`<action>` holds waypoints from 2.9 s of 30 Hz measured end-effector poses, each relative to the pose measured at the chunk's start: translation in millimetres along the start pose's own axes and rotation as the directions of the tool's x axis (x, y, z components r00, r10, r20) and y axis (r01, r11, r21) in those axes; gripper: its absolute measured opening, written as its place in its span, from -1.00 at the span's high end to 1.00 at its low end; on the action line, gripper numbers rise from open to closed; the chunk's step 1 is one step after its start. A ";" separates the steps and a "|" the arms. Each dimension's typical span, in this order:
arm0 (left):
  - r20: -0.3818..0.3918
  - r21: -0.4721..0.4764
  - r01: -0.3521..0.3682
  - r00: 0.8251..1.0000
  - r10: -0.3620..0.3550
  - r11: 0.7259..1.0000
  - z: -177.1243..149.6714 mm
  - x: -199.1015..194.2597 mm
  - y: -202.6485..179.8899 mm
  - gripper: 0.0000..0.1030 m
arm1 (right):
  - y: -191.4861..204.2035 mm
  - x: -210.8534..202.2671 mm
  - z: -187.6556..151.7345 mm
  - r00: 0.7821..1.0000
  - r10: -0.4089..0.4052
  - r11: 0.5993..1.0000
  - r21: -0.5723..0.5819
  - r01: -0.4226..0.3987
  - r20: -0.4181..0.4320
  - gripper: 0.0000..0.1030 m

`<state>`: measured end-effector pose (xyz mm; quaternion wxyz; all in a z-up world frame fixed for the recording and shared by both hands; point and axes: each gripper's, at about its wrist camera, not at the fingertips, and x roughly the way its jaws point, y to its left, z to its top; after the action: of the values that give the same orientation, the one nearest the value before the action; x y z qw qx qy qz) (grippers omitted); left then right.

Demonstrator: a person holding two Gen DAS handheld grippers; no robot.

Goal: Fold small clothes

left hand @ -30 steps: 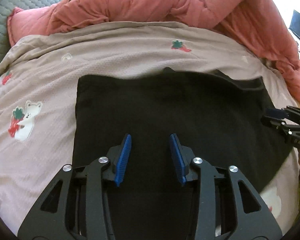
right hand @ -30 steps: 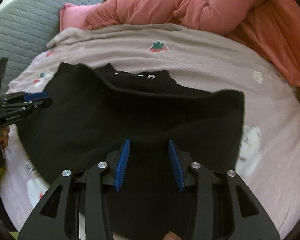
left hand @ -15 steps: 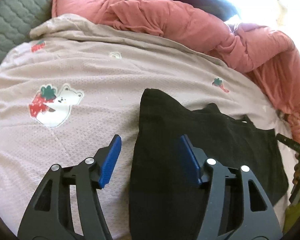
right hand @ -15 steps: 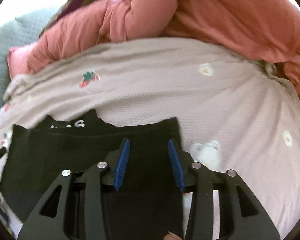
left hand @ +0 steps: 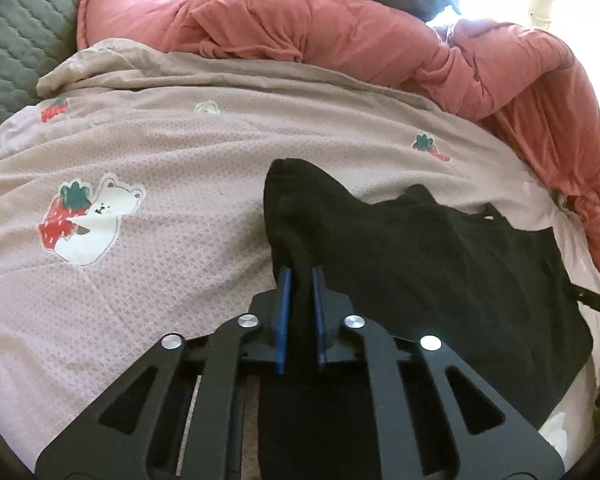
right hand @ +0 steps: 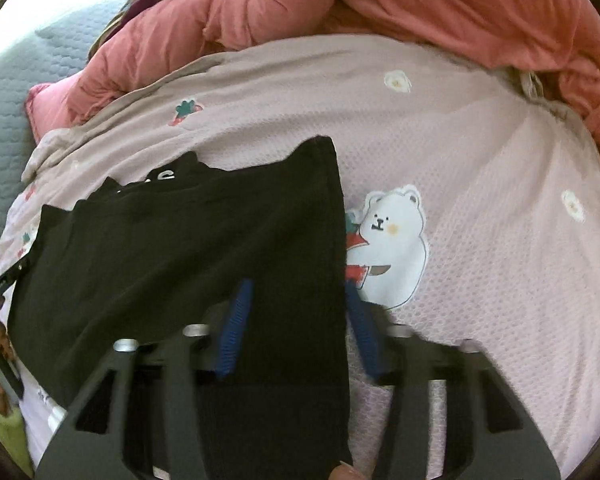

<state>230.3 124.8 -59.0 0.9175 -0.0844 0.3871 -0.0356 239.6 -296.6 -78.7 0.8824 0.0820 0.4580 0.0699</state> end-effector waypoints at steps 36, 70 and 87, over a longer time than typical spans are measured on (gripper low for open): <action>-0.035 0.026 -0.080 0.996 0.081 0.996 -20.0 -42.6 -15.3 -0.07 | 48.2 -50.5 -35.2 0.994 -0.009 0.990 -0.140 0.025 0.113 -0.32; 0.038 0.006 -0.124 0.992 0.124 0.992 -37.0 -105.6 -6.4 -0.81 | 141.1 -86.4 -65.6 0.984 0.164 0.926 -0.355 -0.129 0.070 -0.91; 0.049 -0.021 -0.166 0.985 0.167 0.986 -38.6 -110.9 11.7 -0.81 | 220.2 -82.3 -82.5 0.974 0.224 0.841 -0.511 -0.179 0.026 -0.91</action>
<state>125.3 145.8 -9.5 0.9260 -0.0601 0.3697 0.0466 114.4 -91.2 -13.9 0.8793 -0.1016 0.3746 0.2761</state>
